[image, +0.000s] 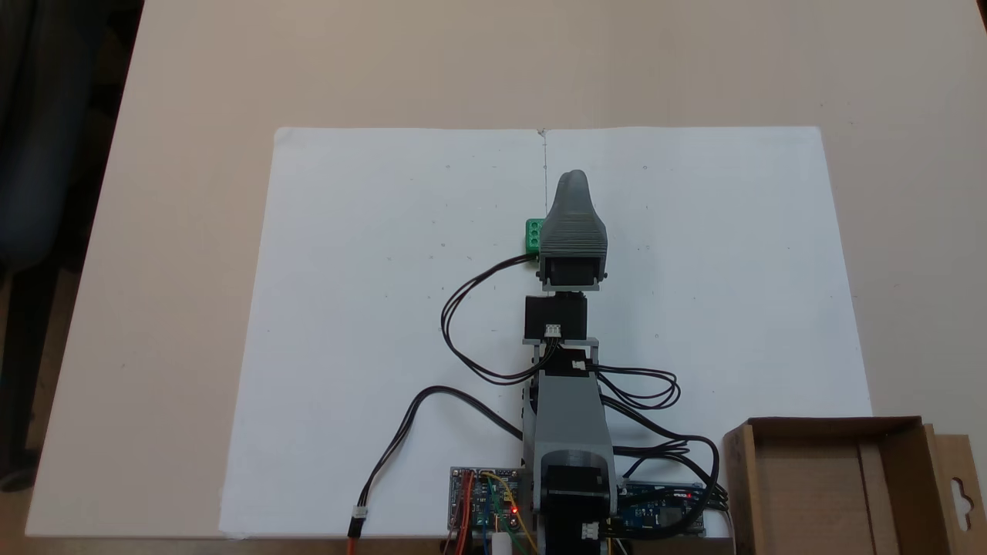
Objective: Grasp a green dice and put it in the bin.
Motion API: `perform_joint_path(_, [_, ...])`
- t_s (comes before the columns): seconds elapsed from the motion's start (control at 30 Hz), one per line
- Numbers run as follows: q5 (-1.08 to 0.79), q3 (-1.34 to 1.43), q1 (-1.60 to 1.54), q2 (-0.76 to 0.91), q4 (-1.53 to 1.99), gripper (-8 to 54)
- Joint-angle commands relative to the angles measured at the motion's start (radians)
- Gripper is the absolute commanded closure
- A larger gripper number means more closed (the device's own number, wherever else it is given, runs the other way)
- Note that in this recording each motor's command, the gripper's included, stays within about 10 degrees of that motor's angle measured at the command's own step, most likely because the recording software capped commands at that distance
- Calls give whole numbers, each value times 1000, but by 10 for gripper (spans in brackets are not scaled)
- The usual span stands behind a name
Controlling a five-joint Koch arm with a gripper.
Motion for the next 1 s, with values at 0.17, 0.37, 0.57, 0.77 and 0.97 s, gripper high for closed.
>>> perform_joint_path(0.17, [51, 67, 21, 112, -49, 8])
perform_joint_path(0.37, [51, 67, 21, 112, -49, 8])
perform_joint_path(0.57, [48, 67, 21, 112, -48, 9])
perform_joint_path(0.77, [54, 67, 20, 112, -51, 8])
perform_joint_path(0.97, [48, 67, 18, 112, -40, 12])
